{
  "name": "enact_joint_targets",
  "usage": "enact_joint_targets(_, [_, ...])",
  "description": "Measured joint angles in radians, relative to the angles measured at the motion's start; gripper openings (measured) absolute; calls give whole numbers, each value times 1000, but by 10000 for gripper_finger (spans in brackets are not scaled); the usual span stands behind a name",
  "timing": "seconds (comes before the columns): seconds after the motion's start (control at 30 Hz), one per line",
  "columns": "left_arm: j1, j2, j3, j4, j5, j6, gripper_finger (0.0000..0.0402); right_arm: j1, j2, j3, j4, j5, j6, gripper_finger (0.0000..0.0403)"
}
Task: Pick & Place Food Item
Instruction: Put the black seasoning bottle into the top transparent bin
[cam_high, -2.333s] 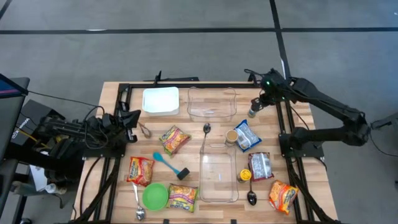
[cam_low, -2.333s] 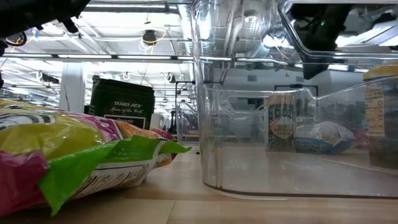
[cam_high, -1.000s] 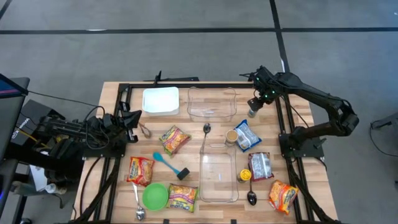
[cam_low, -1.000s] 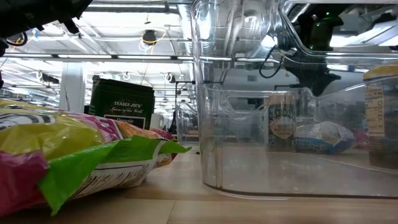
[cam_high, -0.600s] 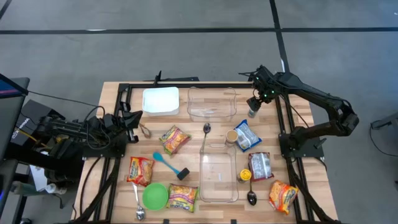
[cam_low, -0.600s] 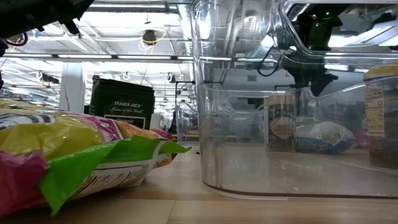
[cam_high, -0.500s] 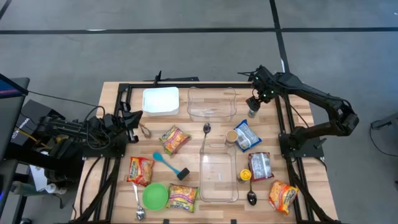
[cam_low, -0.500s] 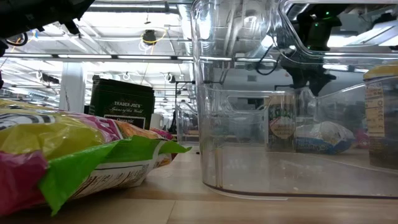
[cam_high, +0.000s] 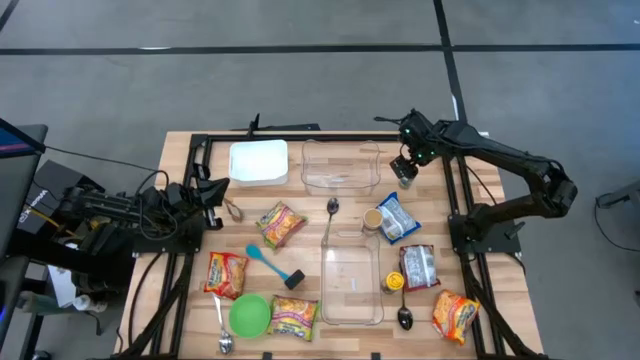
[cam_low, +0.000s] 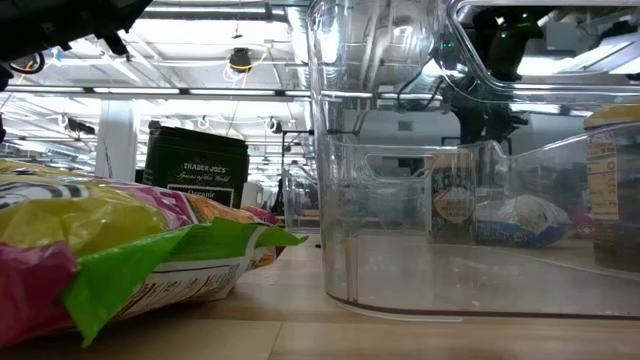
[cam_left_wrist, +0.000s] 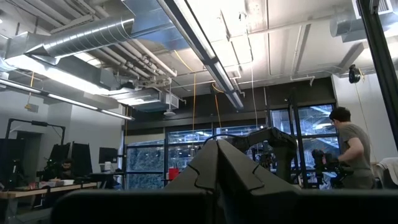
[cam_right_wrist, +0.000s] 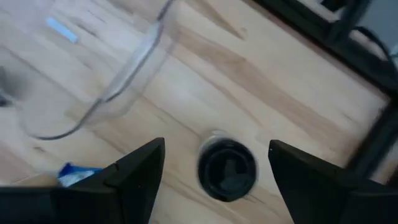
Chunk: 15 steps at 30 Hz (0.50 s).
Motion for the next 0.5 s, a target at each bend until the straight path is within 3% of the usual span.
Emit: enact_joint_targets(0.5, [0, 0, 0, -6, 0, 0, 0, -48, 0, -135, 88, -46, 21, 282])
